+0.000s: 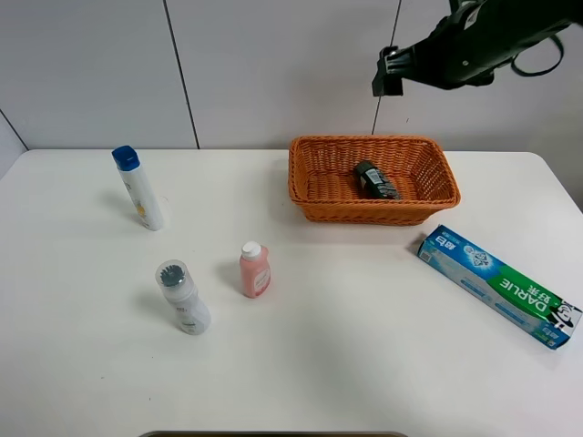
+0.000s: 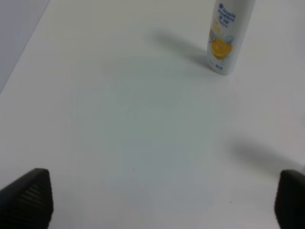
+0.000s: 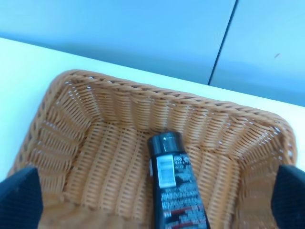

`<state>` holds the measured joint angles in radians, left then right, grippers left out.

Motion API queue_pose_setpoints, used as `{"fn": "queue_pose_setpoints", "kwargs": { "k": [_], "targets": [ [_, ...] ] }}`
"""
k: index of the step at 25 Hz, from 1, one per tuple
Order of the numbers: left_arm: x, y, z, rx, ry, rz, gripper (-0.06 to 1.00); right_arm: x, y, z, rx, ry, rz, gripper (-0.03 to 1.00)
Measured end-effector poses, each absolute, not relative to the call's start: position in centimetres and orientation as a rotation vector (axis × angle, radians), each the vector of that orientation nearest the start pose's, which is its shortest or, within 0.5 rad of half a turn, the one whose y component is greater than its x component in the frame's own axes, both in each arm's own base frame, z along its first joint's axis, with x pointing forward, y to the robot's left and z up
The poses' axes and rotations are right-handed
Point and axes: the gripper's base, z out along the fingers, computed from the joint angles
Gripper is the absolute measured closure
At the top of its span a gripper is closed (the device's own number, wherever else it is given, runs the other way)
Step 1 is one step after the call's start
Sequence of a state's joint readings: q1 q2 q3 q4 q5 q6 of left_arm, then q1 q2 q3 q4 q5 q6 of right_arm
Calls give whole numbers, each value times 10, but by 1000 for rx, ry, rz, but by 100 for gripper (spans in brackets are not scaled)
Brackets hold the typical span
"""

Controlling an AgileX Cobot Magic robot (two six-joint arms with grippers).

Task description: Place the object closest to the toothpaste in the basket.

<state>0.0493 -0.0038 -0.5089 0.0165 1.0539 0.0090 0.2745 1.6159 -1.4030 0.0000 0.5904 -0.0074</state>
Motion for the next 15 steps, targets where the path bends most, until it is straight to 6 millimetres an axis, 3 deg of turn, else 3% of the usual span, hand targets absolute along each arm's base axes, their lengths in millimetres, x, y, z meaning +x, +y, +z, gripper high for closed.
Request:
{"fn": "queue_pose_setpoints", "kwargs": {
  "k": [7, 15],
  "targets": [
    [-6, 1, 280, -42, 2025, 58, 0, 295, 81, 402, -325, 2189, 110, -2],
    [-6, 1, 280, -42, 2025, 58, 0, 211, 53, 448, -322, 2188, 51, -2]
  ]
}}
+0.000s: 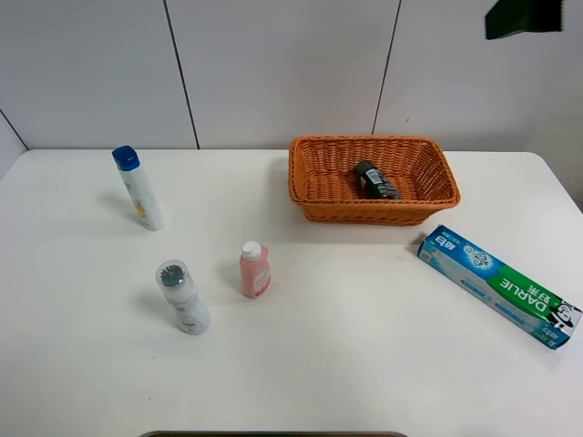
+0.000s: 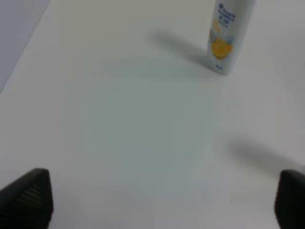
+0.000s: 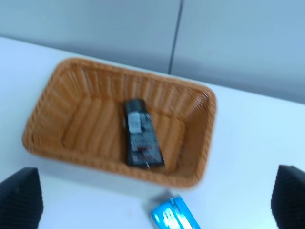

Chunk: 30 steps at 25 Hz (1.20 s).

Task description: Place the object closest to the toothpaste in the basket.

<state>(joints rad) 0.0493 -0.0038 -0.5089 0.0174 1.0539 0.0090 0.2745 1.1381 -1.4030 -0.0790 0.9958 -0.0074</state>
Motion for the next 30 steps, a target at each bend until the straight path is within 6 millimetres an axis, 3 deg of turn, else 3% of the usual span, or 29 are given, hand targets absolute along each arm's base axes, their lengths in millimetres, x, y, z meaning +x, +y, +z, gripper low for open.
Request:
{"fn": "queue_pose_setpoints", "kwargs": {
  "k": [4, 9, 13, 17, 20, 23, 30],
  "targets": [
    [-6, 1, 280, -42, 2025, 58, 0, 158, 36, 467, -304, 2162, 30, -2],
    [-6, 1, 280, -42, 2025, 58, 0, 84, 15, 489, -266, 2007, 48, -2],
    [-6, 1, 280, -42, 2025, 58, 0, 31, -1, 494, -228, 1916, 63, -2],
    [-6, 1, 280, -42, 2025, 58, 0, -5, -10, 492, -137, 1833, 17, -2],
    [-6, 1, 280, -42, 2025, 58, 0, -25, -11, 477, -48, 1815, -39, -2],
    [-6, 1, 280, -42, 2025, 58, 0, -34, -10, 449, 8, 1842, -84, -2],
    [-6, 1, 280, -42, 2025, 58, 0, -25, -9, 367, 53, 2009, -101, -2]
  ]
}}
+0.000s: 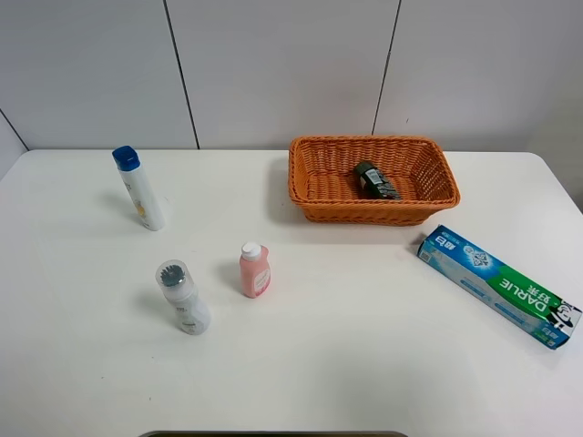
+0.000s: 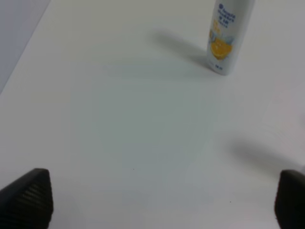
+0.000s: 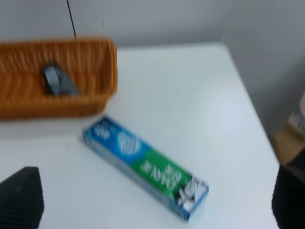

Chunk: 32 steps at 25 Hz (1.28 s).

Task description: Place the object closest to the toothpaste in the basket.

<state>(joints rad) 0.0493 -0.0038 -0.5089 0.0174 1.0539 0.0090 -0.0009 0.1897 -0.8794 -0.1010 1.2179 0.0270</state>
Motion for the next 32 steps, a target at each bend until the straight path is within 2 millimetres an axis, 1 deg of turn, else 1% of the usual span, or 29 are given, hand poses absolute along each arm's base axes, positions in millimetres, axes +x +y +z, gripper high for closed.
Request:
{"fn": "queue_pose_setpoints", "kwargs": {
  "k": [2, 5, 7, 9, 12, 14, 20, 32],
  "targets": [
    [-6, 1, 280, -42, 2025, 58, 0, -20, -9, 344, 64, 2065, -96, -2],
    [-6, 1, 280, -42, 2025, 58, 0, -16, -7, 317, 66, 2107, -74, -2],
    [-6, 1, 280, -42, 2025, 58, 0, -14, -6, 306, 63, 2104, -61, -2],
    [-6, 1, 280, -42, 2025, 58, 0, -14, -6, 299, 60, 2082, -55, -2],
    [-6, 1, 280, -42, 2025, 58, 0, -16, -5, 295, 57, 2010, -50, -2],
    [-6, 1, 280, -42, 2025, 58, 0, -14, -5, 294, 55, 1989, -49, -2],
    [-6, 1, 280, -42, 2025, 58, 0, -6, -5, 279, 53, 2035, -51, -2],
    [-6, 1, 280, -42, 2025, 58, 0, -6, -5, 278, 53, 2037, -51, -2]
  ]
}}
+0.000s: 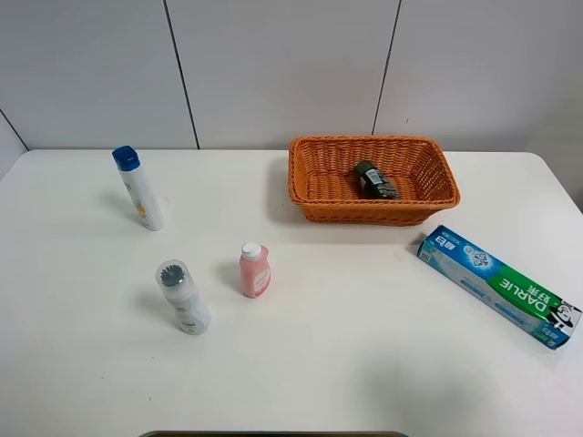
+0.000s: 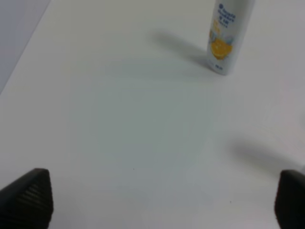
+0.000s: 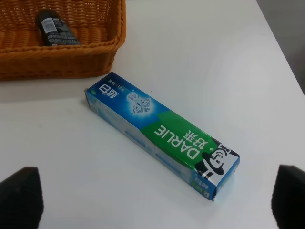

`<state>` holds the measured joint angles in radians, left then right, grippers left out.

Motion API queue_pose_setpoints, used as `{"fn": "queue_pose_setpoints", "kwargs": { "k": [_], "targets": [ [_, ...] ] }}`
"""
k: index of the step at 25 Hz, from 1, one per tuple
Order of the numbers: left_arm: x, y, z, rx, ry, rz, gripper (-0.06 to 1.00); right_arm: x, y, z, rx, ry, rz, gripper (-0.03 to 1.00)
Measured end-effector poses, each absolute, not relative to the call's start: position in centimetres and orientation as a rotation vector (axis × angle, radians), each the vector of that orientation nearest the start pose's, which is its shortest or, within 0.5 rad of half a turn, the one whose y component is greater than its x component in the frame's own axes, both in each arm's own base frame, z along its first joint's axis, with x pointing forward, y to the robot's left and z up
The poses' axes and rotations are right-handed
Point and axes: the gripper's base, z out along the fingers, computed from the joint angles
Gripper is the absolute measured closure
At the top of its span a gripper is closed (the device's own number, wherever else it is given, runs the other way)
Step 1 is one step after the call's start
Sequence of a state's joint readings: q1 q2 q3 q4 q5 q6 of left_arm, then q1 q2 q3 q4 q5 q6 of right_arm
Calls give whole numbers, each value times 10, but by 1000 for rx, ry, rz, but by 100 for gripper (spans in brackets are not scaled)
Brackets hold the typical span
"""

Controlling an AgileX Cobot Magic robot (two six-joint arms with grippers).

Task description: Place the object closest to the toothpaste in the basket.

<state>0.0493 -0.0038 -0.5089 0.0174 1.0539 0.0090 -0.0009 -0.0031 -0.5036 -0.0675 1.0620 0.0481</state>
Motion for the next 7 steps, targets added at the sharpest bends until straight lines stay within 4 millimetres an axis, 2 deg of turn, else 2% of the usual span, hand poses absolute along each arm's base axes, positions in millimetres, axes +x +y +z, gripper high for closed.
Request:
{"fn": "queue_pose_setpoints", "kwargs": {
  "k": [7],
  "targets": [
    [-6, 1, 280, -42, 2025, 58, 0, -6, -5, 278, 53, 2037, -51, -2]
  ]
}}
